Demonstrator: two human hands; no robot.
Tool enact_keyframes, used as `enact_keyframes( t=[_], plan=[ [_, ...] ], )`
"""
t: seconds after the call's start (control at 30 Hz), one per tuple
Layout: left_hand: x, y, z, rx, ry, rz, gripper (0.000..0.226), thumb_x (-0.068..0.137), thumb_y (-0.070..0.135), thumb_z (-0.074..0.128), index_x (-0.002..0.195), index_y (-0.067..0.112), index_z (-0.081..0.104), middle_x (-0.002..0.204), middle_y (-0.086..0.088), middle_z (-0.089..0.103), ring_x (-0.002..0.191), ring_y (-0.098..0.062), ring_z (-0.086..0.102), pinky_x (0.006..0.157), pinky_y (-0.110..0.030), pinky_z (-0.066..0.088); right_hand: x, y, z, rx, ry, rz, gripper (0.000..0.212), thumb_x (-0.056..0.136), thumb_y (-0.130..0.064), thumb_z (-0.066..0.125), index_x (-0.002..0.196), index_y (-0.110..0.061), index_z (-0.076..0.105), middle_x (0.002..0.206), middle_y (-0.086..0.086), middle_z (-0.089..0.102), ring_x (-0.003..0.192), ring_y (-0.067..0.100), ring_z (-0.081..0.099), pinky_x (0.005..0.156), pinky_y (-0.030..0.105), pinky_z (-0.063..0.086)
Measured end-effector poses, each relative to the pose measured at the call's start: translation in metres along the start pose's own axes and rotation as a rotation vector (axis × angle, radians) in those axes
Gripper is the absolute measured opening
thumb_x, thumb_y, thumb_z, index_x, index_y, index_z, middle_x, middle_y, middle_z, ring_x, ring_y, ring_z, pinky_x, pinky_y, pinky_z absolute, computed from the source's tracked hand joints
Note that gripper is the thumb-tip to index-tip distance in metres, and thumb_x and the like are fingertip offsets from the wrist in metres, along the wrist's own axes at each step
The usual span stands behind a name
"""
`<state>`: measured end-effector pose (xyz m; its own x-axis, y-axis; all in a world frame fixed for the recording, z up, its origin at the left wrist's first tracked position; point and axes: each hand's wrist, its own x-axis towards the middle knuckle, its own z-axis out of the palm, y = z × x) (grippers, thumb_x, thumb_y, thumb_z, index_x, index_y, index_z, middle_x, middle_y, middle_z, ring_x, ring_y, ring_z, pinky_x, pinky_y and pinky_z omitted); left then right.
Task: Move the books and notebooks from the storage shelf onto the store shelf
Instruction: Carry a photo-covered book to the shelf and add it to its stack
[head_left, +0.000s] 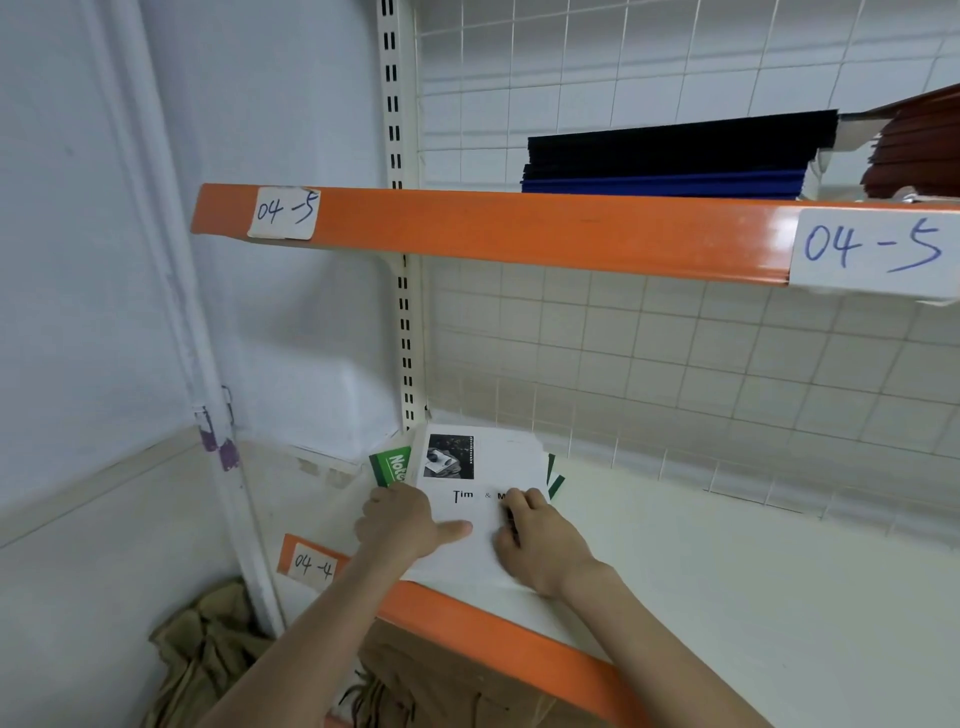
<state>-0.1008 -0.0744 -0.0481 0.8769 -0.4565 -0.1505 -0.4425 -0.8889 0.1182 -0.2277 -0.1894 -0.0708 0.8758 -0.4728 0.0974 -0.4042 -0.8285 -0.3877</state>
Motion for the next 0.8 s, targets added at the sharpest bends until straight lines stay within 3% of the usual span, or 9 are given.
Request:
enact_keyframes(
  t=[0.8],
  plan=[
    [-0.0014,0.0030,-0.0004,-0.011,0.053,-0.002,0.117,0.064,0.081,0.056,0.136,-0.005,0.025,0.130,-0.014,0.040,0.120,-0.025,0.046,0.091,-0.032,0.044,-0.0026,-0.0020,-0.0008,-0.014,-0.009,0.010,0.040,0.095,-0.028,0.039,0.131,-0.012,0.037,0.128,0.008,0.042,0.114,0.029,0.048,0.089,0.033,0.041]
  ],
)
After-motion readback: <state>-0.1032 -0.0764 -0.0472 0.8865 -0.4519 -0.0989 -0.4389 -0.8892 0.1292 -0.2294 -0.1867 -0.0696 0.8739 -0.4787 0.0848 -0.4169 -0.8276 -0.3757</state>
